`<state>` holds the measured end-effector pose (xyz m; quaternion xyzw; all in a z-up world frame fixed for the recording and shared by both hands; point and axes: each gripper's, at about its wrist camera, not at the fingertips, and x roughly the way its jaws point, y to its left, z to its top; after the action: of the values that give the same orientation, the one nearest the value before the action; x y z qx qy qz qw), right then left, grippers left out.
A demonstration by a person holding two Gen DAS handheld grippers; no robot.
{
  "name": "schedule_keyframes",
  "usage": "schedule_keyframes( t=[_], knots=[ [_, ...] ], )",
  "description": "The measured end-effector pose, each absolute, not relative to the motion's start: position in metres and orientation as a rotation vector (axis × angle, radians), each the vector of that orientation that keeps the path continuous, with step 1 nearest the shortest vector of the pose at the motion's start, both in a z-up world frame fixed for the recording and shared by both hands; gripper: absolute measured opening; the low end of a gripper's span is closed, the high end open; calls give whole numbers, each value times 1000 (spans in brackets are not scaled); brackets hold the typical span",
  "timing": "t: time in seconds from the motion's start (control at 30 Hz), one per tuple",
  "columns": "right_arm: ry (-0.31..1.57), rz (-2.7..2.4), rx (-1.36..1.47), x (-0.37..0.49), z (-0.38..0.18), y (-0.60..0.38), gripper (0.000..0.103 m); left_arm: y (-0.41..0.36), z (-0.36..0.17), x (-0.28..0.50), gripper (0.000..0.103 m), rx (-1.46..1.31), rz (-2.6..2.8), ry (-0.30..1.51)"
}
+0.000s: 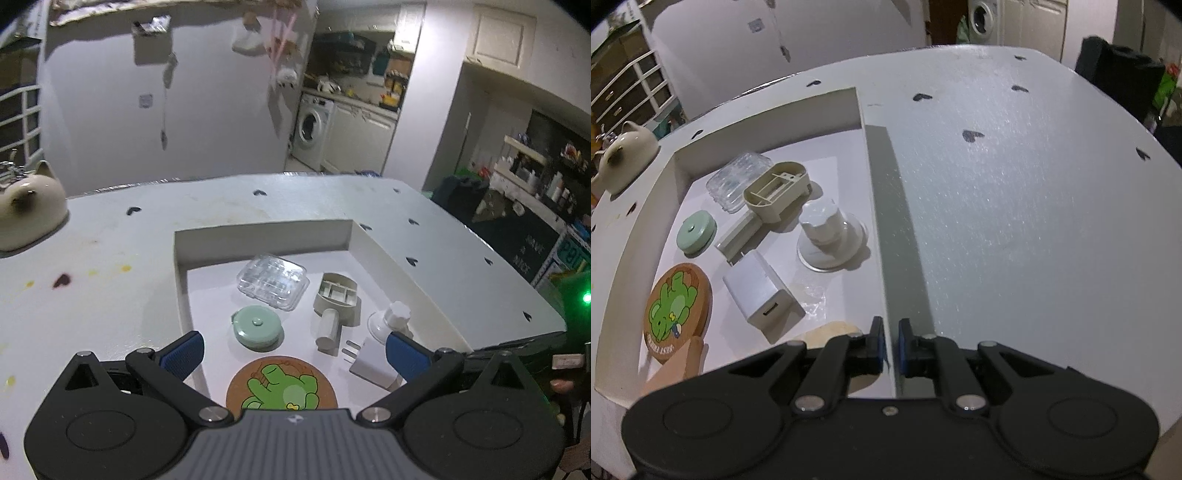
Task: Organize rigid objects
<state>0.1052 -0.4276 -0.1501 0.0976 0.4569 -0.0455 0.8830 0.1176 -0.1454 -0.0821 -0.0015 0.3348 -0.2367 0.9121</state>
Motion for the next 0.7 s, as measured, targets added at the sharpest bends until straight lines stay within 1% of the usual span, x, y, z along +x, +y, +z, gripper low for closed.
schedule_keyframes(
  t=[0.1,0.17,0.23,0.3,0.33,0.37,0.43,0.5,0.57,0.7],
  knots=[
    [850,-80,191,95,-136,-425,14,-139,-81,104,103,-13,-453,641],
    [785,-74,182,87,-124,-420,23,-135,-78,94,103,-17,-422,601],
    [720,-60,166,75,-114,-414,27,-130,-75,82,103,-19,-408,561],
    [667,-39,152,64,-105,-408,30,-126,-73,71,103,-17,-395,531],
    [635,-30,143,55,-101,-404,35,-124,-73,65,103,-14,-384,516],
    [606,-22,134,46,-98,-400,42,-123,-73,58,103,-13,-377,505],
    [560,-12,123,28,-92,-394,49,-120,-74,45,103,-17,-371,492],
    [525,-1,123,12,-88,-389,52,-117,-76,31,103,-25,-363,480],
    [488,11,121,-6,-85,-384,58,-115,-78,15,103,-24,-342,462],
    [430,15,100,-35,-82,-371,65,-109,-82,-16,103,-18,-319,427]
  ],
)
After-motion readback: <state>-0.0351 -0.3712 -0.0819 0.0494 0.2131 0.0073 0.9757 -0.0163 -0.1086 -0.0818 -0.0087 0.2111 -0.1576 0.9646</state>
